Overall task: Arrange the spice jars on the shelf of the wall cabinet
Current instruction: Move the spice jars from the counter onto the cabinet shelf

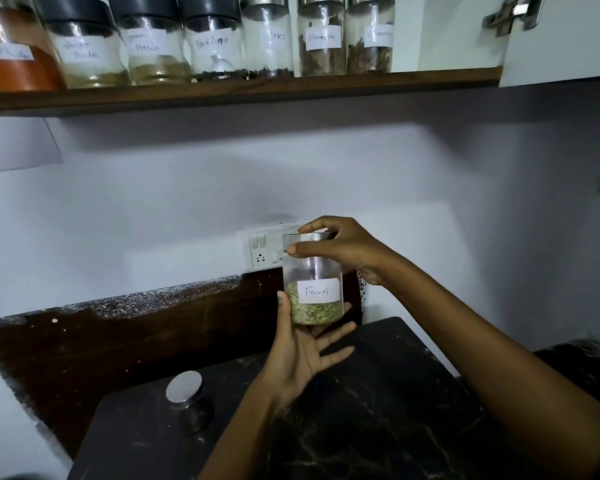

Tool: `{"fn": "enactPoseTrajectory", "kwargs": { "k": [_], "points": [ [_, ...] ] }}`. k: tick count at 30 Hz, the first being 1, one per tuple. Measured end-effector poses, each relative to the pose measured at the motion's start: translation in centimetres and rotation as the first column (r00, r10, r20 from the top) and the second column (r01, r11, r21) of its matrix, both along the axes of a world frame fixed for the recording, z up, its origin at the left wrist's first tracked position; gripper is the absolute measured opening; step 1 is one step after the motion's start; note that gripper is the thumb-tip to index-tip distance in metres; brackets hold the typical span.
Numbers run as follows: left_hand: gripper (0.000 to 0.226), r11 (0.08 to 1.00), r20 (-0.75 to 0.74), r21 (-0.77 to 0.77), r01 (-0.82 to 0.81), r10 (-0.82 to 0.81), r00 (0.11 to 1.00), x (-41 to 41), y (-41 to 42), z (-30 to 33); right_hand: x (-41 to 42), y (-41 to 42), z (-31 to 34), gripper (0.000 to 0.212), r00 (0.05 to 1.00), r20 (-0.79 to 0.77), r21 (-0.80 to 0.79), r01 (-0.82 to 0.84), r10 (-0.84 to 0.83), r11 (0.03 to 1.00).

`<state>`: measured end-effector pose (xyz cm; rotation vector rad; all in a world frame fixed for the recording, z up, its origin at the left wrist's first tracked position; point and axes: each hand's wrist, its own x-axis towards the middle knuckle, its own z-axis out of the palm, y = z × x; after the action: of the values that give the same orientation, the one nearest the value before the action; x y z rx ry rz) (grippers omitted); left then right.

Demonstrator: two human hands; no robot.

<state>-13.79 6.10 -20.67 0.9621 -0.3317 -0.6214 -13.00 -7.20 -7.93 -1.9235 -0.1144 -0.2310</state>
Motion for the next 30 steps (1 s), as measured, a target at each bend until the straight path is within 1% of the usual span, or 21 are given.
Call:
{"fn": "enactPoseTrajectory", "kwargs": {
  "k": [2, 4, 5, 7, 9, 10, 13, 15, 17, 19, 21, 23, 24, 26, 27, 28, 30],
  "points": [
    [0.069, 0.999, 0.059, 0.005, -0.042, 0.041, 0.997, 0.4, 0.7, 0.5, 0.0, 0.2, -0.2, 0.042, 0.996, 0.034, 0.013, 0.078, -0.078, 0.997],
    [0.063, 0.994, 0.186, 0.073, -0.084, 0.069, 0.980, 0.6, 1.6, 0.8, -0.1, 0.5, -0.2, 0.044, 0.989, 0.054, 0.031, 0.136, -0.137, 0.990],
    [0.065, 0.987, 0.243, 0.119, -0.111, 0.079, 0.967, 0.7, 2.0, 1.0, -0.2, 0.7, -0.1, 0.043, 0.984, 0.069, 0.029, 0.162, -0.164, 0.986],
    [0.077, 0.963, 0.346, 0.198, -0.185, 0.108, 0.932, 0.9, 2.4, 1.3, -0.4, 1.1, 0.2, 0.042, 0.977, 0.093, 0.011, 0.193, -0.193, 0.981],
    [0.087, 0.935, 0.444, 0.239, -0.264, 0.136, 0.885, 0.9, 2.7, 1.8, -0.6, 1.6, 0.4, 0.041, 0.976, 0.100, 0.003, 0.196, -0.196, 0.981],
    [0.089, 0.927, 0.487, 0.243, -0.285, 0.138, 0.863, 1.0, 2.9, 2.0, -0.8, 2.0, 0.5, 0.041, 0.973, 0.109, 0.005, 0.203, -0.203, 0.979],
    [0.081, 0.919, 0.550, 0.235, -0.317, 0.143, 0.823, 1.0, 2.9, 2.3, -1.3, 2.5, 0.7, 0.045, 0.972, 0.120, 0.008, 0.201, -0.200, 0.980],
    [0.077, 0.922, 0.574, 0.216, -0.320, 0.145, 0.806, 1.1, 2.7, 2.5, -1.6, 2.6, 0.8, 0.053, 0.975, 0.125, -0.008, 0.189, -0.187, 0.982],
    [0.079, 0.922, 0.603, 0.200, -0.331, 0.150, 0.783, 1.6, 2.2, 3.0, -1.7, 2.4, 1.2, 0.064, 0.972, 0.139, -0.017, 0.191, -0.187, 0.981],
    [0.082, 0.917, 0.631, 0.182, -0.356, 0.169, 0.757, 2.0, 1.3, 3.9, -2.0, 1.9, 1.7, 0.074, 0.970, 0.157, 0.036, 0.180, -0.183, 0.983],
    [0.079, 0.912, 0.658, 0.152, -0.382, 0.195, 0.728, 2.6, 0.3, 5.2, -2.2, 1.1, 2.5, 0.071, 0.966, 0.189, 0.087, 0.162, -0.176, 0.983],
    [0.076, 0.902, 0.685, 0.122, -0.414, 0.225, 0.693, 3.2, -1.0, 7.0, -2.3, 0.0, 3.3, 0.062, 0.964, 0.212, 0.138, 0.134, -0.162, 0.981],
    [0.074, 0.896, 0.703, 0.105, -0.432, 0.240, 0.669, 3.5, -1.8, 8.1, -2.4, -0.8, 3.5, 0.056, 0.963, 0.225, 0.148, 0.117, -0.149, 0.982],
    [0.073, 0.884, 0.746, 0.069, -0.462, 0.262, 0.612, 4.0, -3.6, 10.5, -2.4, -2.4, 3.9, 0.037, 0.956, 0.271, 0.145, 0.074, -0.111, 0.987],
    [0.073, 0.881, 0.765, 0.051, -0.470, 0.268, 0.585, 4.3, -4.6, 11.6, -2.4, -3.2, 4.0, 0.030, 0.951, 0.295, 0.153, 0.054, -0.098, 0.987],
    [0.074, 0.880, 0.780, 0.035, -0.474, 0.272, 0.563, 4.7, -5.6, 12.8, -2.3, -4.2, 4.3, 0.030, 0.944, 0.317, 0.163, 0.046, -0.097, 0.986],
    [0.074, 0.880, 0.803, 0.008, -0.475, 0.277, 0.527, 5.2, -8.0, 15.2, -2.2, -6.4, 5.5, 0.040, 0.925, 0.356, 0.167, 0.074, -0.131, 0.983]
  ]
}}
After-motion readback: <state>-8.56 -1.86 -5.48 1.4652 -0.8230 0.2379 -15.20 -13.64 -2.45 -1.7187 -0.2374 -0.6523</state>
